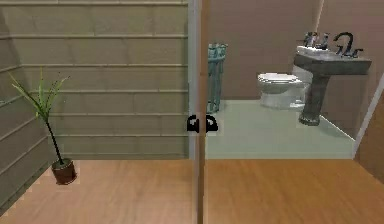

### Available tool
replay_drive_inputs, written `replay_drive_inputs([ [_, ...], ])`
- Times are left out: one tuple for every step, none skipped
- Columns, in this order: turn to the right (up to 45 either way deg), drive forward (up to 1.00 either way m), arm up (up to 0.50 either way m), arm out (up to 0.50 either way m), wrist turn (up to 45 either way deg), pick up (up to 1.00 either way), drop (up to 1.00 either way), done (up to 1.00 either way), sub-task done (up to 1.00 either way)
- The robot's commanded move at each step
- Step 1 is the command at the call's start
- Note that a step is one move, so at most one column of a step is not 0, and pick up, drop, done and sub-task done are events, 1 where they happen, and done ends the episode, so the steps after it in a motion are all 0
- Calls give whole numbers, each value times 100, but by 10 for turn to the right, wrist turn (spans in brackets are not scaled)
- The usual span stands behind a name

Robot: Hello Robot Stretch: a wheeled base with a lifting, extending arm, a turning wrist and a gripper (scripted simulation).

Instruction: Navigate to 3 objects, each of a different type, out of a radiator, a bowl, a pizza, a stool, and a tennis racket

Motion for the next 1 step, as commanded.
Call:
replay_drive_inputs([
  [60,0,0,0,0,0,0,0,0],
])
